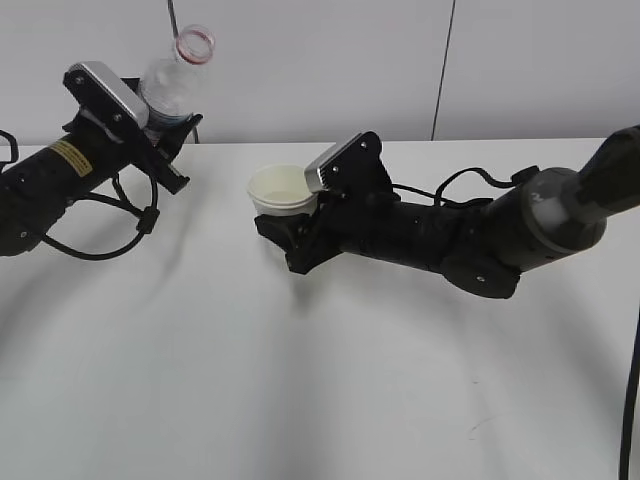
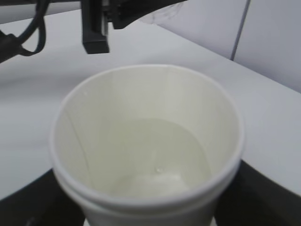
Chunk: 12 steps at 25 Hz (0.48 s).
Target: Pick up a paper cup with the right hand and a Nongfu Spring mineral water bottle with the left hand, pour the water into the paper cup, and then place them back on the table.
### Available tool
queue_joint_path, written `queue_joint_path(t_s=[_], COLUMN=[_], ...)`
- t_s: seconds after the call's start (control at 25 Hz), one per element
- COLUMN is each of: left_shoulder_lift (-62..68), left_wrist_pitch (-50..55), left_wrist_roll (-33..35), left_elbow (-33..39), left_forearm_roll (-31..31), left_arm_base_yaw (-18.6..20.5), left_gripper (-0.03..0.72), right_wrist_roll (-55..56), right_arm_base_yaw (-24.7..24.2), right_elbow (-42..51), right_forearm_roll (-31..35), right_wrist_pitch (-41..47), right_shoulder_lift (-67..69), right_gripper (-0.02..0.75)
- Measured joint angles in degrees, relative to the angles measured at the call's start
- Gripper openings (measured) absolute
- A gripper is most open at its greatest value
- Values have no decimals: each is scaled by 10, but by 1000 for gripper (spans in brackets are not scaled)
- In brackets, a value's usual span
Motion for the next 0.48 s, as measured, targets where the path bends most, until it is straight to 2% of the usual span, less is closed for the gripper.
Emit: queue_joint_path(t_s=[0.12, 0.32, 0.48], left_shoulder_lift=[0, 0, 0], left_wrist_pitch=[7, 56, 81], left_wrist_roll=[-122, -288, -365], left_elbow=[0, 0, 0], left_forearm_roll=[-4, 2, 29], left_arm_base_yaw=[0, -1, -1], left_gripper=[411, 411, 411], right_wrist_roll=[-21, -35, -54], right_arm_base_yaw=[-9, -44, -79], right_elbow=[0, 0, 0], right_forearm_roll=[38, 75, 89], right_wrist_pitch=[-3, -4, -4], right_shoulder_lift=[0, 0, 0], right_gripper=[512, 512, 511])
